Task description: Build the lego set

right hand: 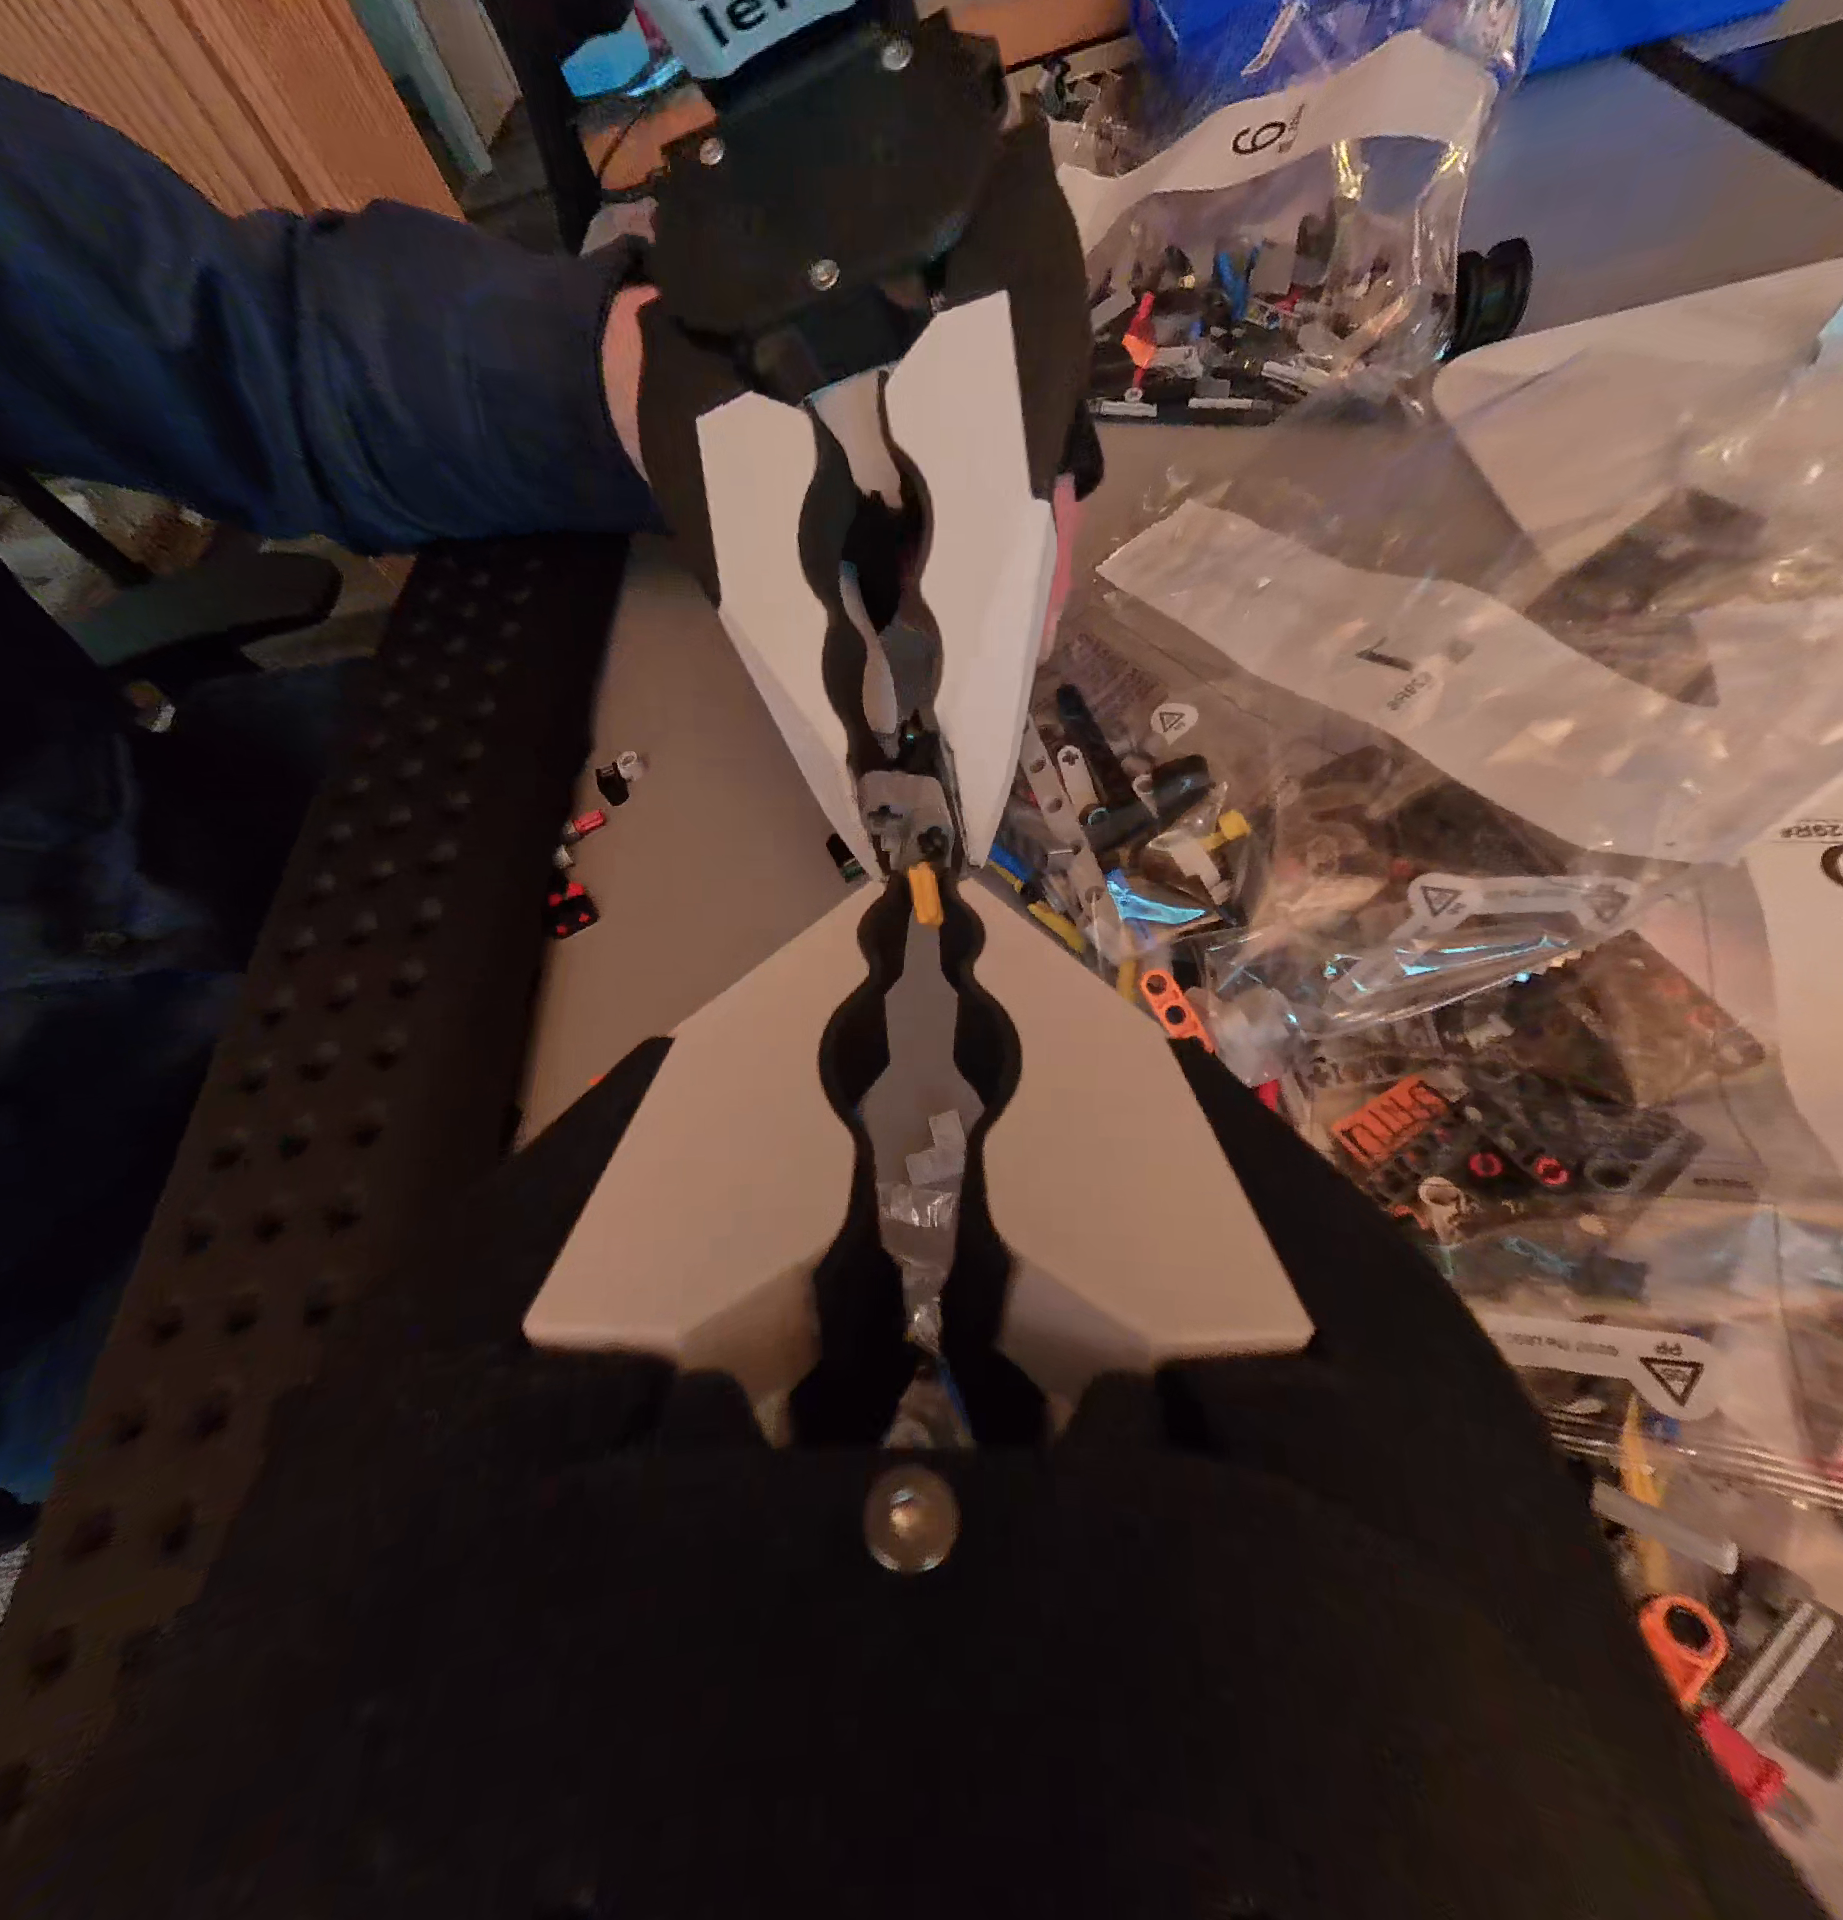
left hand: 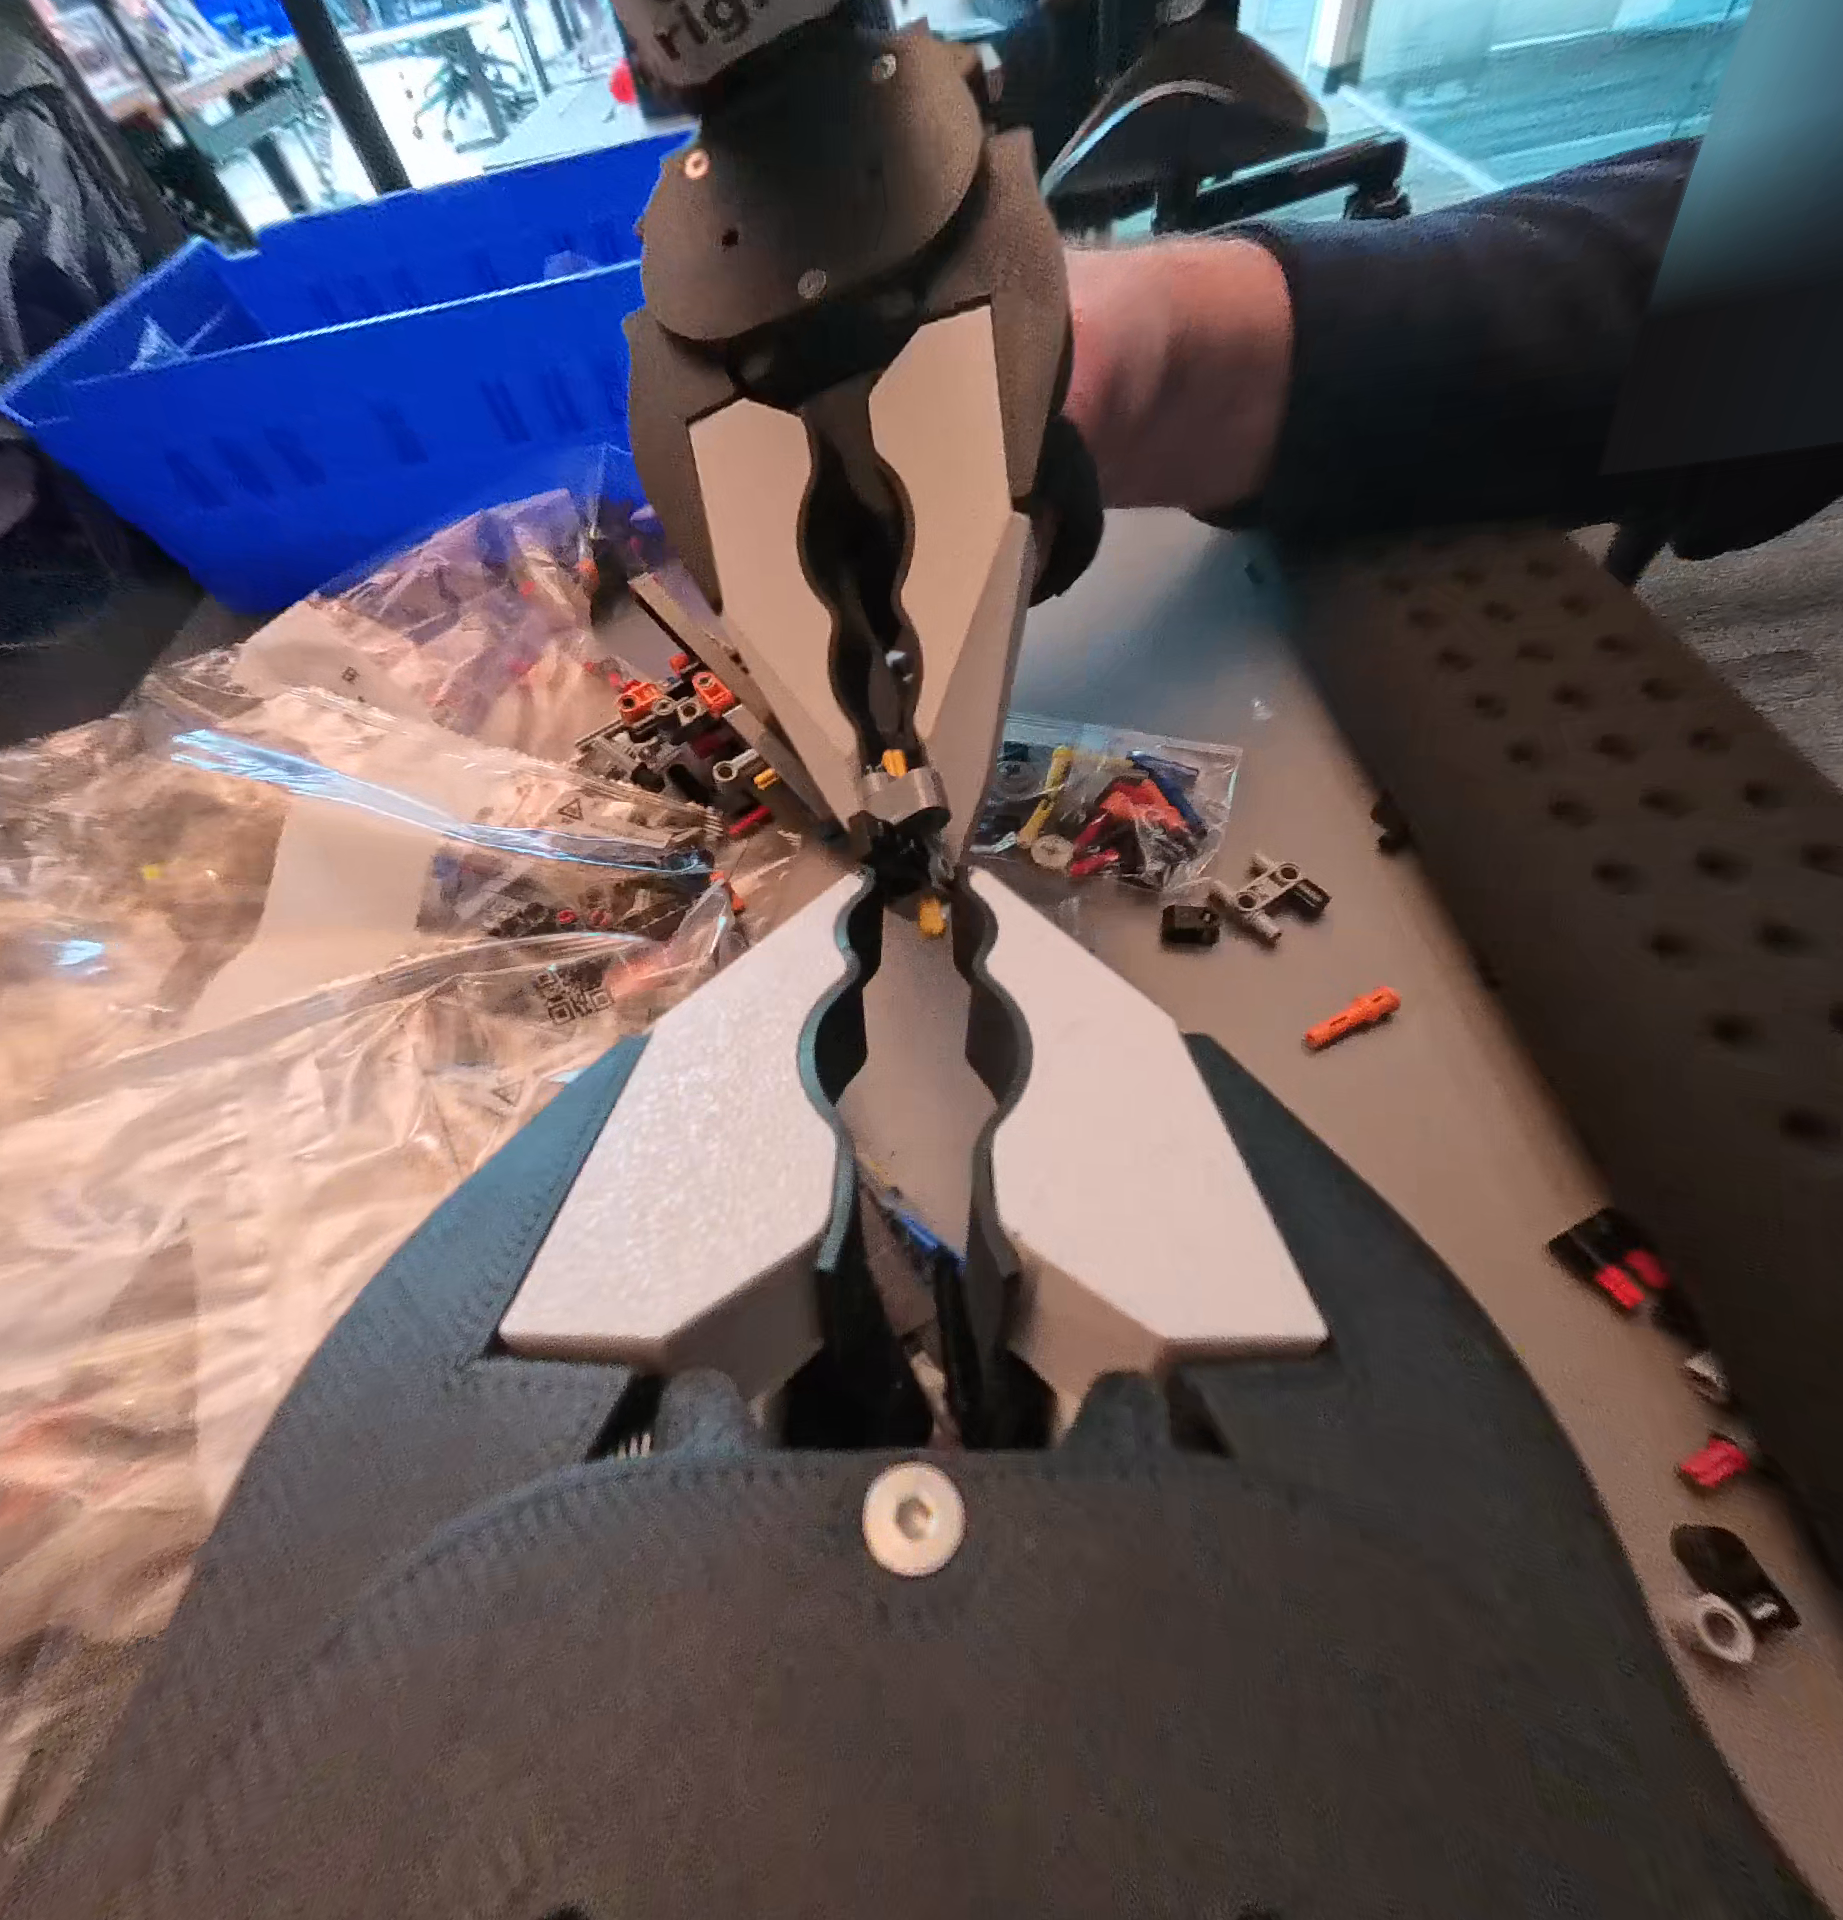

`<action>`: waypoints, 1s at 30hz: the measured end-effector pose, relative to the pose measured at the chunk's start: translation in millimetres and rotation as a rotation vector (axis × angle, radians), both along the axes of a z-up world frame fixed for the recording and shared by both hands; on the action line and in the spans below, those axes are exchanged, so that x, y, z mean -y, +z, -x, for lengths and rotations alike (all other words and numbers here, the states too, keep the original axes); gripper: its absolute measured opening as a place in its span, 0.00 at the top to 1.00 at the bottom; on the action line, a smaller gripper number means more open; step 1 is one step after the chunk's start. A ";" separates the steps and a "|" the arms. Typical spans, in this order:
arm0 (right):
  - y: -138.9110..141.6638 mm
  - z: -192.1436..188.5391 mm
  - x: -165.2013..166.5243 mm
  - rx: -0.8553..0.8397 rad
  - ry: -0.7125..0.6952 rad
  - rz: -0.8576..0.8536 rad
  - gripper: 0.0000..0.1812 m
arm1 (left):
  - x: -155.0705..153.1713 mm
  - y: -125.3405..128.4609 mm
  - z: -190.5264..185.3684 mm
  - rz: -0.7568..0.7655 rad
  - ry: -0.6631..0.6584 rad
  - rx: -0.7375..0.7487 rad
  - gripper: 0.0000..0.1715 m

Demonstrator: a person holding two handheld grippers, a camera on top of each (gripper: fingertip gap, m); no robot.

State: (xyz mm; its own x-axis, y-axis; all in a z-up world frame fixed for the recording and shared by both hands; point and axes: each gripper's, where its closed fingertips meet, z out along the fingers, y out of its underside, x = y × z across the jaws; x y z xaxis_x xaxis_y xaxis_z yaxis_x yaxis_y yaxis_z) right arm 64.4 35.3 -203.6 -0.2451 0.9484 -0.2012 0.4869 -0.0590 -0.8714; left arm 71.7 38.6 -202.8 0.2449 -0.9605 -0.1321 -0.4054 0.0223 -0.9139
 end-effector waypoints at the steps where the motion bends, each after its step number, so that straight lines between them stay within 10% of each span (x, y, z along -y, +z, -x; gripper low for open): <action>1: 0.2 -0.5 0.0 0.000 0.000 -0.007 0.98 | 0.0 0.2 -0.3 -0.002 -0.002 -0.004 0.94; 7: 3.5 0.5 -4.6 -0.021 -0.024 -0.024 0.99 | -4.5 2.3 0.4 -0.004 0.030 0.000 0.94; 21: 10.2 5.1 -17.5 -0.027 -0.121 -0.639 0.92 | -4.5 -3.6 5.2 0.255 0.021 0.067 0.94; 30: 8.8 5.1 -5.9 -0.038 -0.062 -0.642 0.94 | 2.9 -13.6 4.0 0.330 -0.014 0.030 0.94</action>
